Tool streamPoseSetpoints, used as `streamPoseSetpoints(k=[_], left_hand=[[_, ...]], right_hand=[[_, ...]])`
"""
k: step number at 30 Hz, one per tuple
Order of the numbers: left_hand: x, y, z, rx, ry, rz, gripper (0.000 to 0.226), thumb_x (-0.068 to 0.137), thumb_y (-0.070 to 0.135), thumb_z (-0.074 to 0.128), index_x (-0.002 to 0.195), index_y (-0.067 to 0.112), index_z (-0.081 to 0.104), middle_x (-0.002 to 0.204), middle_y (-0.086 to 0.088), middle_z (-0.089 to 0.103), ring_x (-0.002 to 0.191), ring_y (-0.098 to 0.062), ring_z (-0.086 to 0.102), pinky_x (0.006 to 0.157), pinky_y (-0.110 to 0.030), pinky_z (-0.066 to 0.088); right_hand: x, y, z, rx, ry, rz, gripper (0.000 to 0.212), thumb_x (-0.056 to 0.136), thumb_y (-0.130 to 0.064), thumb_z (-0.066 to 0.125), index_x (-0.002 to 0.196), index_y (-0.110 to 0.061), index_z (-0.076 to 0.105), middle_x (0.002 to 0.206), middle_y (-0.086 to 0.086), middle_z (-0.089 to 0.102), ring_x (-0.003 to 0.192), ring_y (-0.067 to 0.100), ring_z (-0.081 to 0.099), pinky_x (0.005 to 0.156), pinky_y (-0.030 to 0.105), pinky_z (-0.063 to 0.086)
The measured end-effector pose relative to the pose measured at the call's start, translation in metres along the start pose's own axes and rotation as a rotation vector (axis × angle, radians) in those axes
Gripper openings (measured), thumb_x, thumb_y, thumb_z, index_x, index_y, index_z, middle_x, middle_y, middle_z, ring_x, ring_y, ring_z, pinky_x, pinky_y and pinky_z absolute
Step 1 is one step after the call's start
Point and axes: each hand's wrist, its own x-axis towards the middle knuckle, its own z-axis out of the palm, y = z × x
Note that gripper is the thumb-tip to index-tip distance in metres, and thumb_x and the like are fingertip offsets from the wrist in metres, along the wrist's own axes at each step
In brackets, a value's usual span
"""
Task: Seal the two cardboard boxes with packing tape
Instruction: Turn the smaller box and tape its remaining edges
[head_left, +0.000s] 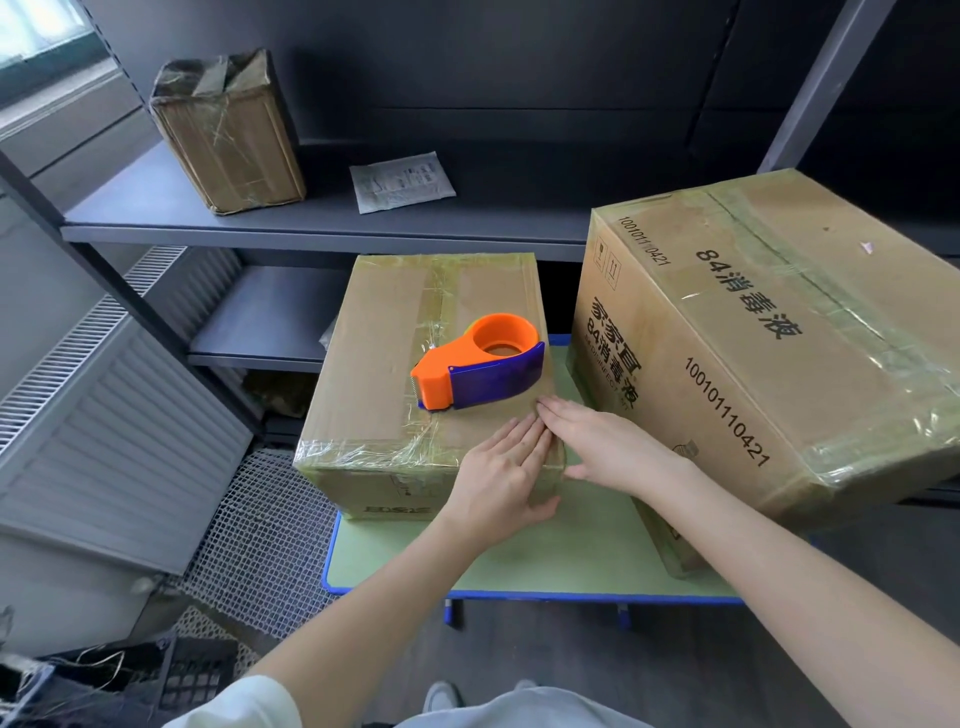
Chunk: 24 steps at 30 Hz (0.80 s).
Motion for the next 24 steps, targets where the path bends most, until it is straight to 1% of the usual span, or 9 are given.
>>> streamPoseSetpoints(k=[1,3,6,8,10,13,18,21,24], left_hand=[[0.0,0.0,0.0,0.003,0.008,0.0,0.07,0.062,0.041,0.081,0.113,-0.003,0.066,0.12,-0.016,0.063,0.113,-0.024,0.061,0.097,-0.036,0.049],[0.002,-0.001,0.001,0.017,0.039,-0.002,0.065,0.065,0.043,0.081,0.109,-0.003,0.068,0.117,-0.014,0.066,0.11,-0.022,0.063,0.093,-0.035,0.051],[0.005,0.0,0.003,0.024,0.064,-0.004,0.056,0.067,0.04,0.081,0.104,-0.002,0.071,0.111,-0.014,0.068,0.105,-0.021,0.065,0.088,-0.034,0.054],[0.004,0.0,0.003,0.015,0.052,0.004,0.054,0.07,0.037,0.079,0.107,-0.002,0.069,0.113,-0.014,0.067,0.107,-0.023,0.064,0.09,-0.035,0.053],[0.001,-0.004,0.001,0.014,0.044,0.035,0.05,0.073,0.029,0.079,0.11,-0.002,0.068,0.115,-0.015,0.066,0.11,-0.025,0.062,0.092,-0.037,0.052],[0.0,-0.009,0.0,0.01,0.062,0.064,0.045,0.072,0.018,0.079,0.11,-0.003,0.068,0.114,-0.015,0.066,0.109,-0.026,0.063,0.09,-0.039,0.053],[0.001,-0.006,0.004,-0.067,0.091,0.021,0.041,0.071,0.019,0.077,0.107,0.001,0.07,0.112,-0.012,0.068,0.108,-0.023,0.064,0.091,-0.038,0.053],[0.002,-0.009,0.004,-0.066,0.068,0.044,0.041,0.071,0.018,0.077,0.107,0.0,0.07,0.112,-0.013,0.068,0.108,-0.025,0.063,0.091,-0.039,0.052],[-0.001,-0.009,0.003,-0.046,0.031,0.057,0.045,0.07,0.014,0.074,0.111,-0.003,0.067,0.118,-0.017,0.065,0.113,-0.028,0.06,0.096,-0.041,0.049]], right_hand=[[0.002,-0.001,-0.001,-0.009,-0.007,-0.002,0.086,0.086,-0.019,0.063,0.148,-0.008,0.004,0.157,0.005,0.003,0.144,0.013,0.006,0.112,0.022,0.012],[0.005,-0.003,-0.005,-0.021,-0.032,-0.004,0.087,0.085,-0.018,0.064,0.149,-0.008,0.005,0.157,0.005,0.003,0.144,0.014,0.008,0.112,0.024,0.014],[0.009,-0.004,-0.009,-0.013,-0.055,0.001,0.085,0.084,-0.018,0.064,0.148,-0.009,0.009,0.157,0.005,0.008,0.143,0.015,0.012,0.112,0.026,0.019],[0.009,-0.004,-0.011,-0.006,-0.067,-0.008,0.084,0.085,-0.02,0.063,0.148,-0.008,0.01,0.157,0.006,0.009,0.143,0.015,0.013,0.113,0.026,0.02],[0.008,-0.003,-0.012,0.014,-0.082,-0.023,0.084,0.086,-0.024,0.063,0.148,-0.007,0.009,0.157,0.006,0.008,0.143,0.014,0.012,0.114,0.026,0.018],[0.007,-0.001,-0.015,0.047,-0.104,-0.038,0.084,0.087,-0.03,0.062,0.148,-0.008,0.009,0.157,0.006,0.008,0.143,0.014,0.01,0.114,0.025,0.014],[0.008,0.0,-0.013,0.103,-0.111,-0.026,0.08,0.09,-0.024,0.059,0.148,-0.009,0.007,0.157,0.004,0.005,0.143,0.013,0.009,0.113,0.022,0.009],[0.007,0.002,-0.01,0.134,-0.105,-0.024,0.078,0.091,-0.024,0.057,0.148,-0.01,0.006,0.157,0.004,0.003,0.143,0.012,0.006,0.112,0.019,0.007],[0.005,0.001,-0.004,0.156,-0.083,-0.022,0.076,0.093,-0.024,0.054,0.148,-0.009,0.004,0.157,0.005,0.0,0.144,0.012,0.003,0.112,0.02,0.007]])
